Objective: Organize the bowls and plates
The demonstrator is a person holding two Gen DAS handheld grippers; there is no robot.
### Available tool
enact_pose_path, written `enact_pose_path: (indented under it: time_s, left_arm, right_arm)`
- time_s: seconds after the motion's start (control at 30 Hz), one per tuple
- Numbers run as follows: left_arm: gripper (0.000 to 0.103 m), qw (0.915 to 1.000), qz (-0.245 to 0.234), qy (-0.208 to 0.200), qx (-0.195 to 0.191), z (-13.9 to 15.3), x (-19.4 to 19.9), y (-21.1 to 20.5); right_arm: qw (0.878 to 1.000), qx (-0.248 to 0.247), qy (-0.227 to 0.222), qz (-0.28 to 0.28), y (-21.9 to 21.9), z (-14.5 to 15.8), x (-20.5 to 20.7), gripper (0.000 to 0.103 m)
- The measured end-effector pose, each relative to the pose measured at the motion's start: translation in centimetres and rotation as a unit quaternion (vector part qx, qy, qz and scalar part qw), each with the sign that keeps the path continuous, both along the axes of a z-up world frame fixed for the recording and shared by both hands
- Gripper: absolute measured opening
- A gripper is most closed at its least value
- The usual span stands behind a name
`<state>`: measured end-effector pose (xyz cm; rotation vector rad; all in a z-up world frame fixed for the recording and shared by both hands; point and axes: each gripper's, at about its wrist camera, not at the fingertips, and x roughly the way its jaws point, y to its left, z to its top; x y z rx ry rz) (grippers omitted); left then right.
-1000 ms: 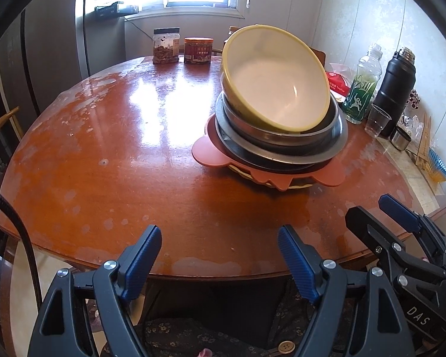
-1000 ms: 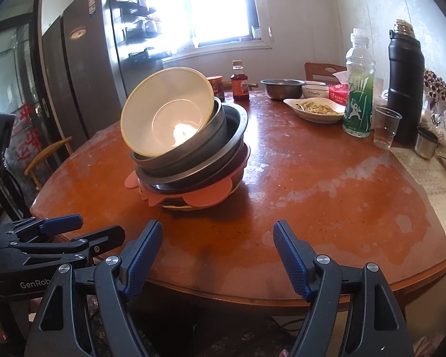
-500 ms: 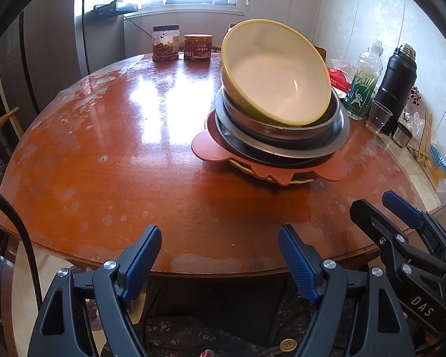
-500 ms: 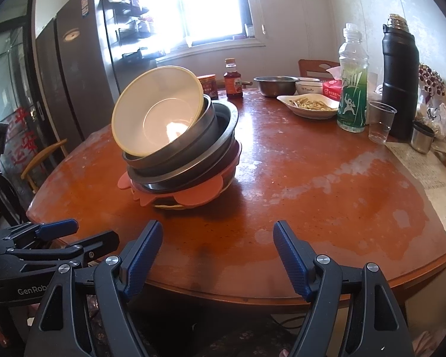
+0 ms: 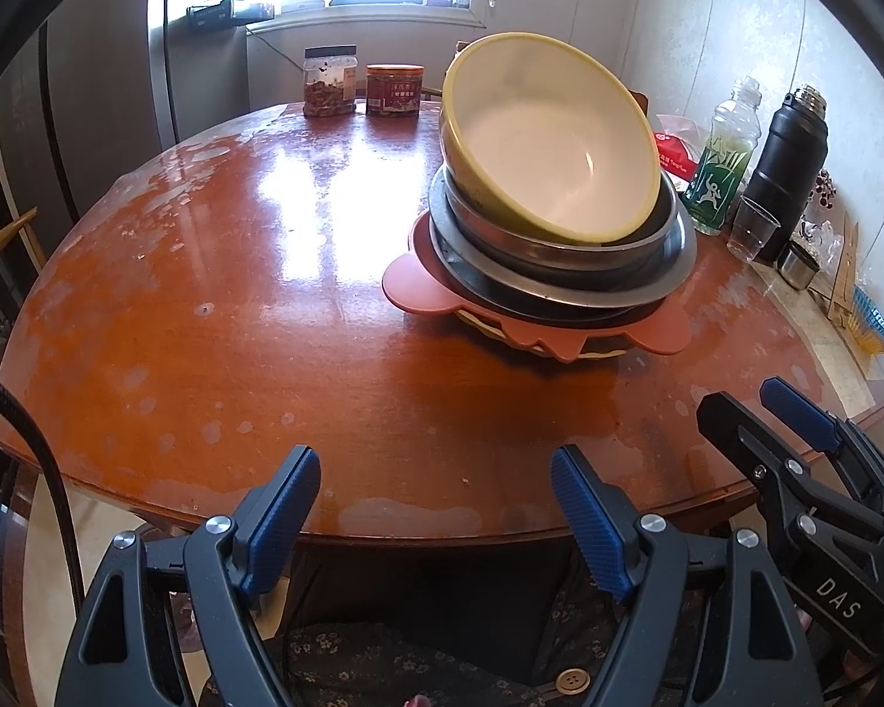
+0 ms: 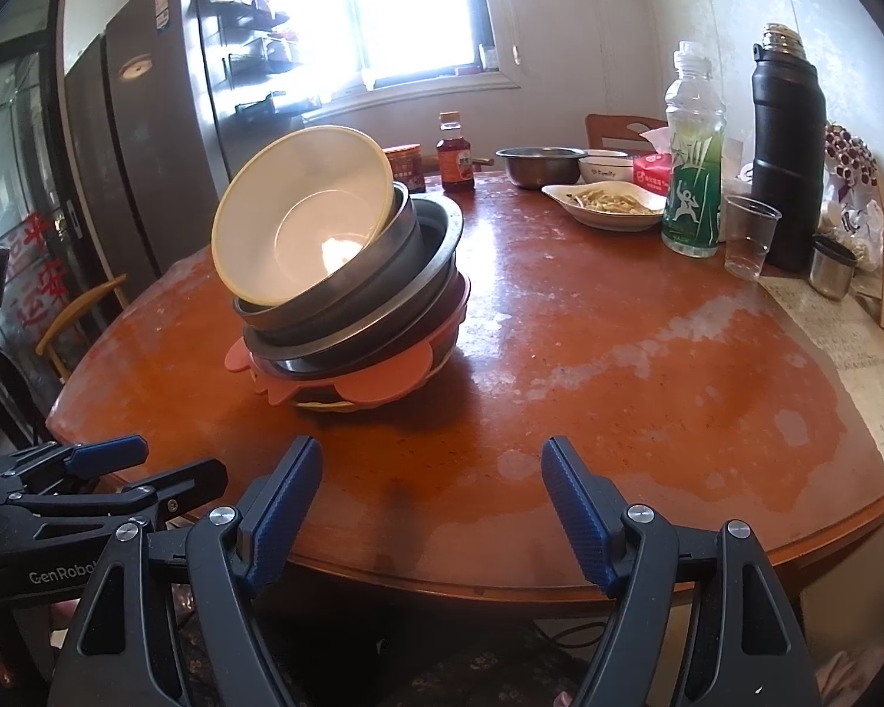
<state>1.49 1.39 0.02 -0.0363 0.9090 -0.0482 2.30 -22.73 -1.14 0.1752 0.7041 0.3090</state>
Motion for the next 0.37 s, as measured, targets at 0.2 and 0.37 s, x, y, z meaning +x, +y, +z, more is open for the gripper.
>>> enact_pose_path:
  time_s: [0.2, 0.37]
  left_arm:
    - [0.08, 1.0, 0.005, 0.003, 0.001, -0.1, 0.1, 0.3]
    - [0.08, 0.9997, 0.02, 0.005, -0.01, -0.1, 1.1, 1.9]
  right_arm:
    - [1.0, 0.0, 0.004, 0.001, -0.1, -0.2, 0.1, 0.078]
    - [1.0, 0.0, 0.012, -0.002, -0.8, -0.5, 0.9, 0.078]
